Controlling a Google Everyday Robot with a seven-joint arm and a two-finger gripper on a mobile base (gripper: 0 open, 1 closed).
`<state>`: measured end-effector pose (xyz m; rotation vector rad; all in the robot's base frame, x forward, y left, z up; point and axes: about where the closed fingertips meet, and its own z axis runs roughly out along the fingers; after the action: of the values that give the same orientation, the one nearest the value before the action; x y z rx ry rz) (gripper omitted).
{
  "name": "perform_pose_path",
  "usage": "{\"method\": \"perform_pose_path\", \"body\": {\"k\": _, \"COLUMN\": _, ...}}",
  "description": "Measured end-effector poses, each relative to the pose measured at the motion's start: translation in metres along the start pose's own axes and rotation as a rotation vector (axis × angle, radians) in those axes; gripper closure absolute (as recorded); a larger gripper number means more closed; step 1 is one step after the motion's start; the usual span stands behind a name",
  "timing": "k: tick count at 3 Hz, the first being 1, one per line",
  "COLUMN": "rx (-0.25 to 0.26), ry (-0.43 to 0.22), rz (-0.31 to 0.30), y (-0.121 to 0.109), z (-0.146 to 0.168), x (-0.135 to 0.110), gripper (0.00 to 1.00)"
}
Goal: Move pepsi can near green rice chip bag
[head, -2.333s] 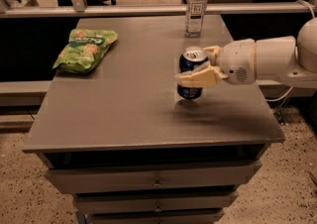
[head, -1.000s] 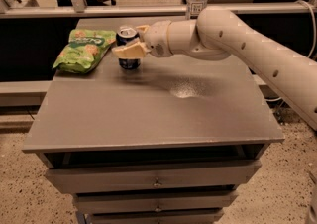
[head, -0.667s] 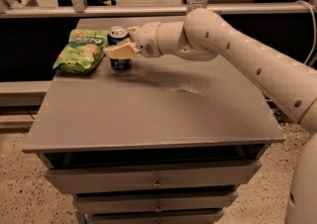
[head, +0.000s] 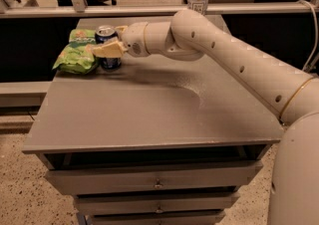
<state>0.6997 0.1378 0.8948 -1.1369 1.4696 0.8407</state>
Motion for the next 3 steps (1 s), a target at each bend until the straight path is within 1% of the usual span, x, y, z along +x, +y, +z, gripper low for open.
{"method": "perform_pose_path", "body": {"k": 1, "rx": -0.017, "ry": -0.021, "rz": 0.008, "y": 0.003, "z": 0.008, "x": -0.004, "gripper": 0.08}}
{"method": "perform_pose_path", "body": {"k": 2, "rx": -0.020, "ry": -0.038, "rz": -0.002, "y": 0.007, "z": -0.009, "x": -0.010, "gripper": 0.00}}
{"method": "perform_pose_path", "body": {"k": 3, "rx": 0.002, "ry": -0.041, "rz": -0.017, "y": 0.012, "z": -0.058, "x": -0.016, "gripper": 0.00}}
